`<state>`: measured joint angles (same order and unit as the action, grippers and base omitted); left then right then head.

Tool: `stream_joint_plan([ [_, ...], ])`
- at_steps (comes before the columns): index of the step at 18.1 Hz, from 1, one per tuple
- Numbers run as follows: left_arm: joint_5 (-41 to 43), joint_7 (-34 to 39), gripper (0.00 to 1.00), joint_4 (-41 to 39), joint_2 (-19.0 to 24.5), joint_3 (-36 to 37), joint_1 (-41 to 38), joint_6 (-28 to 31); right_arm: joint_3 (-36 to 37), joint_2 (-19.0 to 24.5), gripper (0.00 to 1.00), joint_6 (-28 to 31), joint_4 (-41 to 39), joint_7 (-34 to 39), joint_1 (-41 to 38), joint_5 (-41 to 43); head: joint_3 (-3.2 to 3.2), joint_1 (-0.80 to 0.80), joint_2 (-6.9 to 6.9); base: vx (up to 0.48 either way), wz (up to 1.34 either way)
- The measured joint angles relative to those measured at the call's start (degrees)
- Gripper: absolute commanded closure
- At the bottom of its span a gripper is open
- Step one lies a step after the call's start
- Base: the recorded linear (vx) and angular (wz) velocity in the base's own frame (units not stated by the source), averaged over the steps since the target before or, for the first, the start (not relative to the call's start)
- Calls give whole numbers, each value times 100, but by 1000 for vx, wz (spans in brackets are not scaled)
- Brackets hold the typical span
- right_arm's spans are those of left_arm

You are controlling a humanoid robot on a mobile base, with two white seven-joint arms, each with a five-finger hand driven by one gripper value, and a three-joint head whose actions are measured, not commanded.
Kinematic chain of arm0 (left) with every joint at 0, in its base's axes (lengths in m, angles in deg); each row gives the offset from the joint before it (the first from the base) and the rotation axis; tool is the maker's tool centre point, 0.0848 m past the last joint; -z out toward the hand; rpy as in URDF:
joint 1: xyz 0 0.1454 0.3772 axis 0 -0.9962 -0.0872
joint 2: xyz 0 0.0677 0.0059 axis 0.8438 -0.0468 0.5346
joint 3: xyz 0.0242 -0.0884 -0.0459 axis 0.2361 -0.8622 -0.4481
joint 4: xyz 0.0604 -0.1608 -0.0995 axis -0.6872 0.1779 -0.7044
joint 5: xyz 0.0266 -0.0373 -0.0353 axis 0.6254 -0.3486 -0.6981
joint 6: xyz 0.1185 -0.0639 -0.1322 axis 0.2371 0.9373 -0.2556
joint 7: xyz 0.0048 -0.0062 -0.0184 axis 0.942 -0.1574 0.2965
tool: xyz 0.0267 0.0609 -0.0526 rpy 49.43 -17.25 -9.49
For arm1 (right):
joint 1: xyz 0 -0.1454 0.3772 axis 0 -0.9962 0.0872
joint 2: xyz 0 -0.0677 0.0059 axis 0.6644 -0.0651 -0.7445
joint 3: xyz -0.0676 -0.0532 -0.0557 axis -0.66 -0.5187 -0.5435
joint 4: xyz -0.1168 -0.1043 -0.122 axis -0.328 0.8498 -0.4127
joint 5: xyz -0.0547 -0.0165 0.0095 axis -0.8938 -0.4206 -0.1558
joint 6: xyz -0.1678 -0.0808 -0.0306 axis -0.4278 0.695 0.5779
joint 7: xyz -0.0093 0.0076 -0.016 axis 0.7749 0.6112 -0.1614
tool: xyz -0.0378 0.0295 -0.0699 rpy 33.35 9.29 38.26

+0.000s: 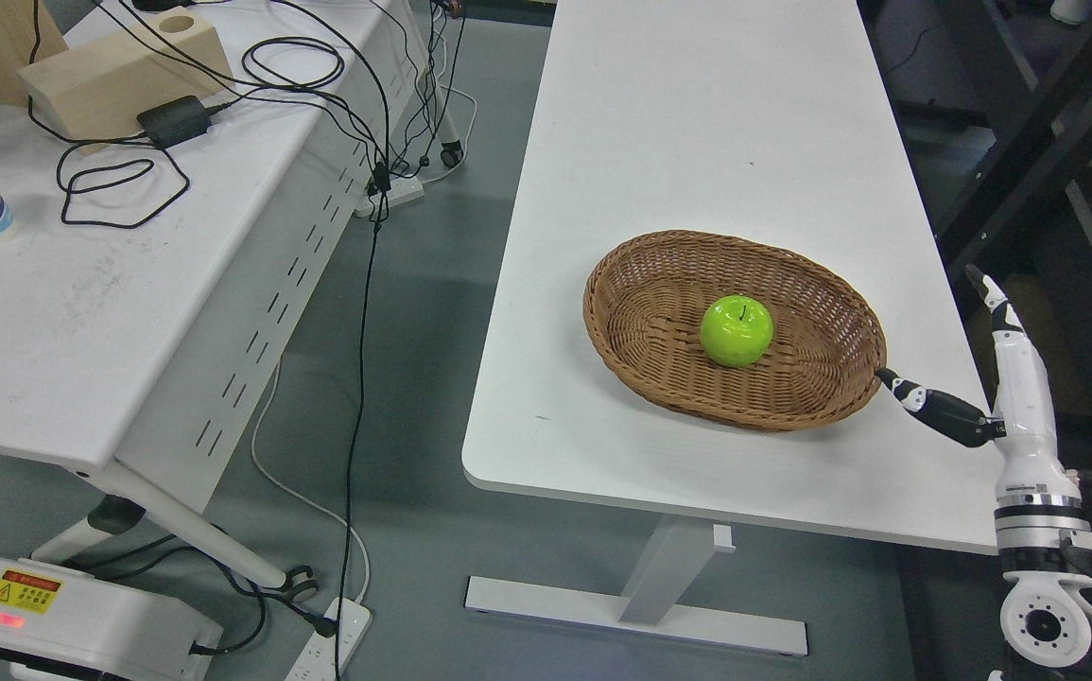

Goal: Place green apple on left shelf middle layer
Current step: 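Reach the right hand into the basket toward the green apple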

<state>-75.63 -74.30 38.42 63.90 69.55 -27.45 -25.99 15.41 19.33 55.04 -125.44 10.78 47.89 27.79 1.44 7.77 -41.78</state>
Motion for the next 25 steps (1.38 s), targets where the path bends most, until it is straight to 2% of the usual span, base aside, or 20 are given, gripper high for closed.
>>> stream_joint_plan([
  [8,0,0,0,0,0,0,0,0,-171,-277,5,-124,-12,222,-76,-75,0,0,0,31,54],
  [25,0,-2,0,0,0,0,0,0,-832,-361,5,-242,-20,877,-382,-98,0,0,0,49,37],
])
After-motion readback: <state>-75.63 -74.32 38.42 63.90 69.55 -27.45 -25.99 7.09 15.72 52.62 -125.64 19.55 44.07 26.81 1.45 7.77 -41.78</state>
